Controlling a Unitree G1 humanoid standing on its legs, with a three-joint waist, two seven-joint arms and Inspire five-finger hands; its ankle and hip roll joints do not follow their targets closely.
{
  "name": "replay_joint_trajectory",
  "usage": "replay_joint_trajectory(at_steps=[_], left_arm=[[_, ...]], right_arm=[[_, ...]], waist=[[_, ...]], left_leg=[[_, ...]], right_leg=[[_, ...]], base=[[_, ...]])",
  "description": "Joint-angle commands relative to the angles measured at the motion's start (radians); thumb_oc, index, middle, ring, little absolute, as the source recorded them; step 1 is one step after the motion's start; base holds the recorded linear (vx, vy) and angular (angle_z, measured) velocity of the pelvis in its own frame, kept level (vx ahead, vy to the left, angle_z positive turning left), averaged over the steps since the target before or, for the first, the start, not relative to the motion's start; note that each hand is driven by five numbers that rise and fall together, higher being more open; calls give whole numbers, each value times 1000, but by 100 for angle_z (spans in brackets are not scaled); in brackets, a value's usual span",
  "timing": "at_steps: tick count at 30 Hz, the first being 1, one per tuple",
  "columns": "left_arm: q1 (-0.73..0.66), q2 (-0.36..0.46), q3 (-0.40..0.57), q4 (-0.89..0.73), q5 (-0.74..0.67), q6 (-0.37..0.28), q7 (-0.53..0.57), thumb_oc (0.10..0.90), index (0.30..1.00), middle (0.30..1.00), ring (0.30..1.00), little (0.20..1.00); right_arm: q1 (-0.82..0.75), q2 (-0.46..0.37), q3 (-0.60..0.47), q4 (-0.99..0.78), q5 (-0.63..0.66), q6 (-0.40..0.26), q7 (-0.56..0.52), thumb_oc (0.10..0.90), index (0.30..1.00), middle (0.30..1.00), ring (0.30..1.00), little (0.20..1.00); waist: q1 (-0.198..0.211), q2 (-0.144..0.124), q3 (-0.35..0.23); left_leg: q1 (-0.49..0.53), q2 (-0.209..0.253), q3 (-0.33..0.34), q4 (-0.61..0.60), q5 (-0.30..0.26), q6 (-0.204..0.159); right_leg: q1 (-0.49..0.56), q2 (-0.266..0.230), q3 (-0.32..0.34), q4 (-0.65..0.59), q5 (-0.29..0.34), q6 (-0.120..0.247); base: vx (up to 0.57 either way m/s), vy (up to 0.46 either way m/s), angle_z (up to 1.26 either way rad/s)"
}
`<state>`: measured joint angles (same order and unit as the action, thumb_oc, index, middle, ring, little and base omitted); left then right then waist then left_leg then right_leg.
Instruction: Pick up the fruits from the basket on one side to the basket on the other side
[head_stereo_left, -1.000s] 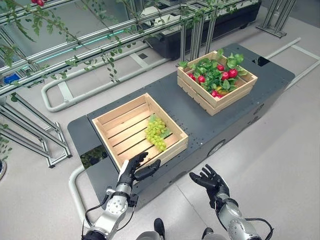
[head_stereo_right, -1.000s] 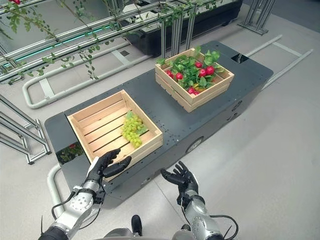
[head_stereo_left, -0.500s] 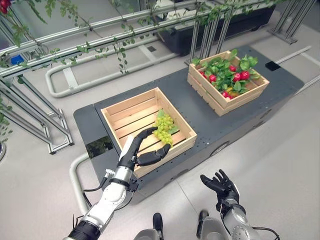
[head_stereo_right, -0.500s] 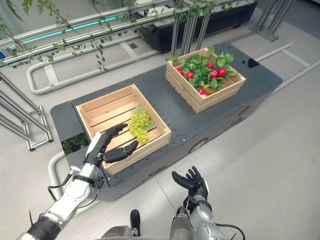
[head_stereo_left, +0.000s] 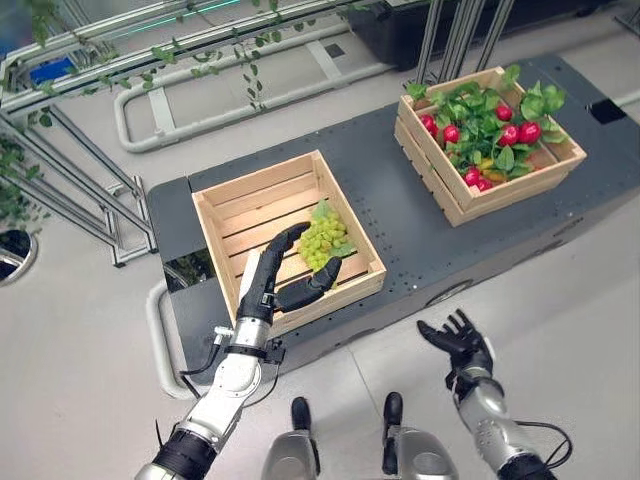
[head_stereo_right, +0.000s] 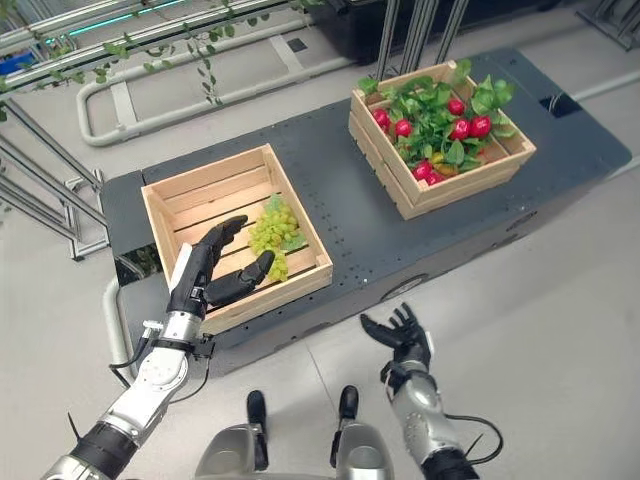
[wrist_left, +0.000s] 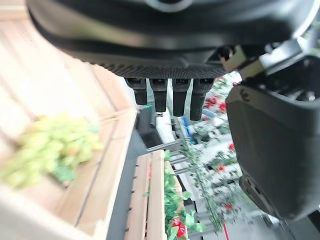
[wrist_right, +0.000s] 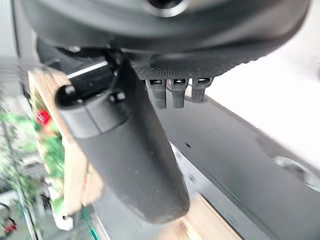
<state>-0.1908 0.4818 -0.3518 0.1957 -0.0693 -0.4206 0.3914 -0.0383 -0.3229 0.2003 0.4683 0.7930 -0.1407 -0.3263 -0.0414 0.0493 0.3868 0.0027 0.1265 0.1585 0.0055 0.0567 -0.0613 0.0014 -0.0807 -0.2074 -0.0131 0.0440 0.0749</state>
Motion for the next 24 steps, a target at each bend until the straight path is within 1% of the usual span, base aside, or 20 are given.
replay_joint_trajectory(at_steps=[1,3,4,6,7,8,11,12,13,14,15,17,19,20,24], left_arm=[[-112,79,115,-121,48,-14,112,800,900,900,900,900],[-171,115,113,-111,61,76,134,800,900,900,900,900],[-179,117,112,-108,61,89,135,800,900,900,900,900],[-237,138,108,-79,56,134,152,800,900,900,900,900],[-245,139,107,-74,53,143,153,800,900,900,900,900],[-280,143,94,-38,39,167,167,800,900,900,900,900],[-318,143,85,1,45,194,189,800,900,900,900,900],[-366,152,77,36,48,220,204,800,900,900,900,900],[-373,153,75,41,50,224,205,800,900,900,900,900],[-400,161,70,60,50,233,209,800,900,900,900,900],[-446,175,64,84,36,256,212,800,900,900,900,900],[-478,183,59,105,26,264,216,800,900,900,900,900],[-544,188,45,155,2,273,217,800,900,900,900,900],[-586,189,26,183,0,300,218,800,900,900,900,900],[-660,192,-13,243,-5,335,212,800,900,900,900,900]], right_arm=[[-12,36,15,-77,1,-55,5,800,900,900,900,900],[-38,29,19,-80,1,-41,1,800,900,900,900,900],[-41,29,20,-80,-1,-38,0,800,900,900,900,900],[-63,20,38,-89,-1,-31,-17,800,900,900,900,900],[-67,19,41,-89,0,-29,-21,800,900,900,900,900],[-79,13,51,-89,2,-22,-30,800,900,900,900,900],[-94,5,55,-86,2,-14,-35,800,900,900,900,900],[-111,-5,63,-82,5,-13,-37,800,900,900,900,900],[-113,-6,63,-81,5,-12,-38,800,900,900,900,900],[-125,-12,64,-80,10,-10,-39,800,900,900,900,900],[-143,-22,62,-81,14,-4,-39,800,900,900,900,900],[-158,-29,63,-84,16,2,-42,800,900,900,900,900],[-191,-38,64,-84,20,14,-48,800,900,900,900,900],[-206,-43,69,-83,24,17,-51,800,900,900,900,900],[-229,-47,79,-85,24,22,-58,800,900,900,900,900]], waist=[[2,-34,-42],[-1,-28,-26],[-2,-28,-23],[-7,-26,-2],[-7,-26,2],[-13,-26,18],[-19,-29,39],[-25,-33,61],[-25,-33,64],[-28,-35,77],[-33,-39,98],[-36,-42,111],[-43,-49,133],[-49,-53,133],[-57,-62,133]], left_leg=[[-36,-36,-19,75,-73,20],[-44,-45,-29,62,-70,18],[-45,-46,-30,61,-69,18],[-62,-50,-29,60,-68,17],[-64,-50,-28,60,-68,17],[-71,-50,-23,57,-65,16],[-84,-51,-19,62,-64,15],[-101,-52,-17,69,-62,14],[-104,-52,-17,70,-61,14],[-115,-52,-17,74,-59,13],[-138,-53,-17,86,-57,13],[-154,-53,-17,94,-55,13],[-186,-54,-12,110,-53,12],[-224,-53,-8,126,-53,12],[-285,-49,-1,155,-56,14]], right_leg=[[-14,-84,-24,148,-117,-23],[-24,-82,-18,139,-116,-19],[-25,-81,-17,138,-115,-19],[-38,-78,-9,130,-114,-20],[-41,-77,-9,130,-115,-20],[-48,-73,-7,131,-116,-21],[-56,-69,0,132,-117,-23],[-72,-65,6,136,-117,-26],[-74,-65,7,137,-118,-26],[-84,-62,11,141,-117,-27],[-108,-57,20,153,-116,-29],[-125,-54,25,160,-115,-30],[-160,-47,33,177,-114,-33],[-199,-44,36,192,-115,-35],[-266,-39,42,224,-119,-37]], base=[[4,70,11],[-6,74,13],[-18,71,9],[-40,50,6],[-44,46,3],[-23,42,-1],[-15,21,-1],[-30,23,-6],[-44,19,-4],[-56,17,-2],[-64,22,0],[-50,20,-1],[-62,26,-3],[-51,26,-9],[-14,8,-5]])
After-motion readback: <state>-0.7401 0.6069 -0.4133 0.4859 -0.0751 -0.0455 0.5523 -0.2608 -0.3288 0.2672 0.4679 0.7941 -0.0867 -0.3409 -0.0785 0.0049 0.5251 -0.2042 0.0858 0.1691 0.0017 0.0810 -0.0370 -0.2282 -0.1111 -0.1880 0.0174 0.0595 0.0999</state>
